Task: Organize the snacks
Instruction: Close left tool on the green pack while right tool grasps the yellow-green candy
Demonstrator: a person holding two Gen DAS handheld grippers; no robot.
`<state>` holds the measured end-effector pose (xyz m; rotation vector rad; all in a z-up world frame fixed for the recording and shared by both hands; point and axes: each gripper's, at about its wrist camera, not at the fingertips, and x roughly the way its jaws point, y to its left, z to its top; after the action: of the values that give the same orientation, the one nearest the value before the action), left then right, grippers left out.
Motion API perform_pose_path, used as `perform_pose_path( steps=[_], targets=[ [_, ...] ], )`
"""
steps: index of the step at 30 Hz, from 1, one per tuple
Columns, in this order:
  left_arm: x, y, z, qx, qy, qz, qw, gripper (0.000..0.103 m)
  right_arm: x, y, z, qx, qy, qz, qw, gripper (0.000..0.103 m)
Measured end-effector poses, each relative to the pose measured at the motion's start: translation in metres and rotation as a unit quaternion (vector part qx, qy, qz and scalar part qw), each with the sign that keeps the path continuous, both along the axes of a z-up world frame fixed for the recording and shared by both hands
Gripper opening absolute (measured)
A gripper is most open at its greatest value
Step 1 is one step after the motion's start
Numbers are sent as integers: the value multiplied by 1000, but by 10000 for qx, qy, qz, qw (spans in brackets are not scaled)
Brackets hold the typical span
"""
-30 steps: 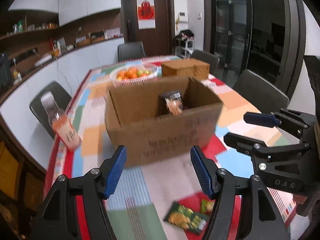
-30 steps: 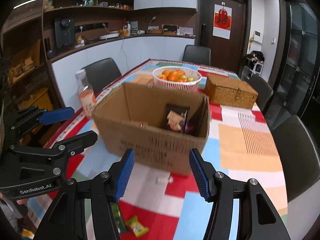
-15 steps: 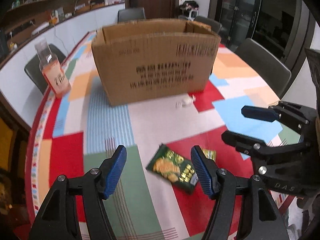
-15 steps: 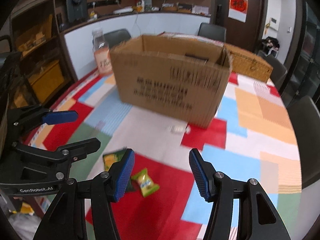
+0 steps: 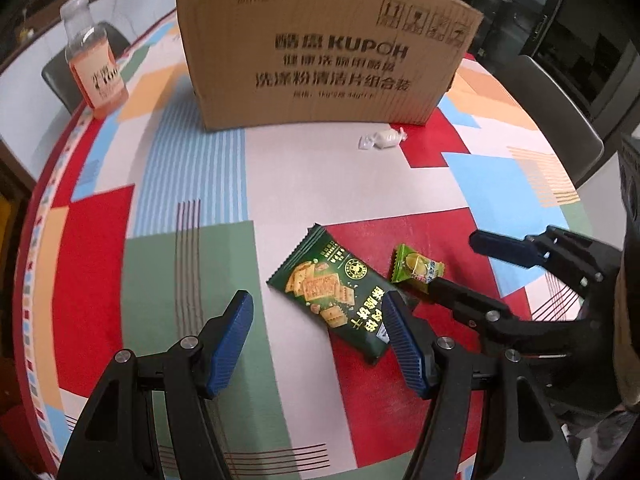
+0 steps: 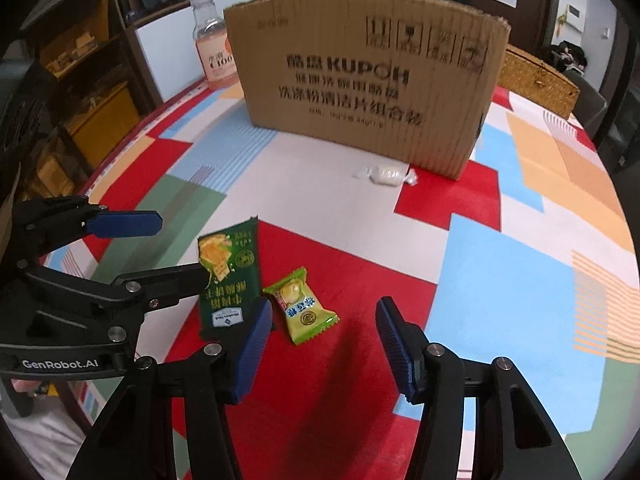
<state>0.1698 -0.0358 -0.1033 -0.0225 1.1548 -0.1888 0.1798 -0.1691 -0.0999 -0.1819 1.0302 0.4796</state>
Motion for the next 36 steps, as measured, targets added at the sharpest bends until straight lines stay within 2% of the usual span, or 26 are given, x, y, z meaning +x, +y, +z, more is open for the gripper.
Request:
perform_pose_path(
  steps=[5,10,14,20,24,28,29,36],
  targets=[
    [9,-4,-8,-127,228,160,9995,66,5,2,-10,65,87,111,9999,50],
    [19,-9,-18,-128,423,308,9985,66,8,4,-16,13,29,183,9998,41],
    [24,-18,-23,4,457,326,9984,66,11,-3,-18,7,-16,106,9999,33],
    [29,-36,-26,248,345,224,9988,66,13,-23,-17,56,-70,-226,9997,32],
    [31,-48,-30,588,169,109,9981,65,15,-36,-15,109,-90,-460,9988,32],
    [32,-52,-29,544,28,41,9985,54,15,-45,-12,192,-106,-617,9979,32],
    [32,-52,-28,529,-1,3,9986,46,14,-45,-11,202,-112,-632,9977,32],
    [33,-48,-27,417,-41,-66,9991,43,10,-42,-3,287,-204,-667,9972,32]
  ],
)
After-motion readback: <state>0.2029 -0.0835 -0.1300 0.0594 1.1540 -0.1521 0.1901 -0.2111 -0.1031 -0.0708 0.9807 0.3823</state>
